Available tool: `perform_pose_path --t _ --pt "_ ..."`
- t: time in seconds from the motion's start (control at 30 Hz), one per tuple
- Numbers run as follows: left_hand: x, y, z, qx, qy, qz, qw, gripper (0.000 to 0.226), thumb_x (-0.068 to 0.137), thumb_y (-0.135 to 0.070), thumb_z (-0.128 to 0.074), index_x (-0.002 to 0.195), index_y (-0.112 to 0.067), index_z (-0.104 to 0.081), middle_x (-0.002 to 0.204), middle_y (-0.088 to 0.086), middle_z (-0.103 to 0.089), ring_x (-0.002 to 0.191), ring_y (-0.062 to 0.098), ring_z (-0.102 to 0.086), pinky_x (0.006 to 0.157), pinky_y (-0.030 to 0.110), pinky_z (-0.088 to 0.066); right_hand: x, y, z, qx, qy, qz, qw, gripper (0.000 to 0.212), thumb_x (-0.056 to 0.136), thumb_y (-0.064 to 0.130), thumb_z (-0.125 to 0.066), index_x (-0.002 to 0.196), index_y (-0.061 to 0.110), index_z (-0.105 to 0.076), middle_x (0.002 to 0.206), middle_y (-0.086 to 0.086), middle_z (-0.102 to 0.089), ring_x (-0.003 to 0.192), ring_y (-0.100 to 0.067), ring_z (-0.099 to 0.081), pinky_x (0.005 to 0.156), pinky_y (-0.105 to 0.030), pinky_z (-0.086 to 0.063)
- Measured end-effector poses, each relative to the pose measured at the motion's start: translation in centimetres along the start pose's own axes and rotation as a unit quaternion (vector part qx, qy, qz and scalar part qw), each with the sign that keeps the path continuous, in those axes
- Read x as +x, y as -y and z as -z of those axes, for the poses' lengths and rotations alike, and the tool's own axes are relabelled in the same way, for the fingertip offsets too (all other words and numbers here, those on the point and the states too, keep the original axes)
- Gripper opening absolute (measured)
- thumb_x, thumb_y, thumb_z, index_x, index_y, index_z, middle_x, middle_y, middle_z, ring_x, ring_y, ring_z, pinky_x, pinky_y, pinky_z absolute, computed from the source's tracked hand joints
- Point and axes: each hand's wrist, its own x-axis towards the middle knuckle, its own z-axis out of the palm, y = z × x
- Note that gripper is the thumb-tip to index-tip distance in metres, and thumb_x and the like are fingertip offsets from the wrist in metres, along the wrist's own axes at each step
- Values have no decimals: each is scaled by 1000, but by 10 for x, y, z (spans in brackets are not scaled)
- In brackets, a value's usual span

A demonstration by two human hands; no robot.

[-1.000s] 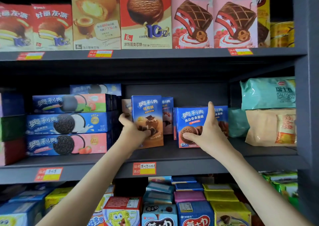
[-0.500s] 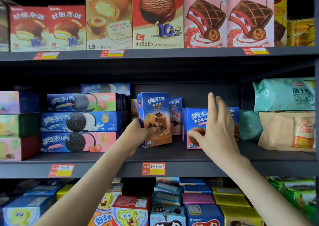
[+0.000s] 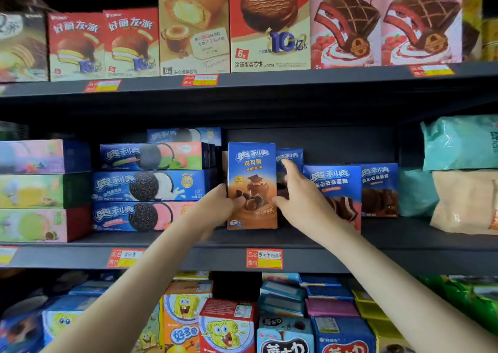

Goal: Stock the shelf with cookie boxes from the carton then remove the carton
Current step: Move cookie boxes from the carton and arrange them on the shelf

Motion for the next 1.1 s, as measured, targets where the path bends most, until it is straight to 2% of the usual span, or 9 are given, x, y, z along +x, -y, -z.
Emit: perform_pose_path --t 0.17,0.33,0.47,0.6,0.67,0.8,0.93,1.07,1.1 --pt "10 3 1 91 -33 -6 995 24 92 -21 -57 111 -9 -49 112 10 -62 103 26 -61 95 47 -49 1 -3 -8 -80 -2 14 997 45 90 12 -60 119 19 -25 114 -7 -52 70 -14 -54 50 -24 -41" --pt "20 2 -1 171 -44 -12 984 28 93 -23 -56 113 -6 -50 108 10 -62 94 23 -60 81 36 -52 -2 -12 3 -169 72 2 983 18 96 24 -51 111 16 -49 114 -3 -57 98 -22 -57 68 -31 -46" --pt "23 -5 -8 202 -24 -24 979 13 95 -17 -52 101 -6 -49 95 7 -59 75 16 -54 61 26 -42 -4 -21 13 -207 83 3 975 11 94 27 -51 102 20 -53 99 -3 -63 85 -24 -59 61 -31 -45" --pt "30 -10 -18 210 -8 -37 977 4 95 -13 -51 93 -10 -50 93 8 -59 76 17 -55 61 25 -42 -9 -17 13 -185 113 13 976 13 95 27 -52 105 18 -52 92 1 -56 82 -21 -56 58 -30 -45" --pt "34 -12 -23 223 -8 -39 974 8 95 -12 -51 88 -8 -51 97 12 -59 84 22 -55 66 28 -43 -9 -15 8 -166 119 20 979 17 95 25 -52 109 16 -52 99 0 -56 91 -22 -58 70 -35 -51" --pt "43 -11 -28 260 -26 -35 965 29 95 -13 -49 119 3 -54 118 17 -60 108 29 -59 82 31 -47 7 -18 -8 -147 142 17 979 34 96 19 -49 131 18 -48 127 -2 -49 115 -25 -51 90 -38 -49" --pt "52 -14 -30 277 -17 -16 960 34 98 -12 -42 127 4 -50 128 16 -55 116 29 -55 89 30 -46 32 -16 -23 -170 185 -1 968 58 94 5 -43 146 30 -34 146 1 -32 129 -28 -39 103 -42 -42" --pt "59 -21 -30 293 -18 6 956 33 95 -6 -44 125 3 -55 128 16 -57 108 27 -57 71 26 -43 55 -11 -33 -227 236 -27 944 63 90 -3 -41 144 28 -38 142 -2 -32 115 -30 -48 97 -43 -46" --pt "63 -21 -30 314 -23 -5 949 32 94 -8 -46 123 0 -58 126 15 -59 110 27 -58 74 26 -44 58 -9 -35 -243 250 -29 937 62 90 -2 -41 145 26 -38 144 -2 -29 115 -31 -47 98 -44 -45"
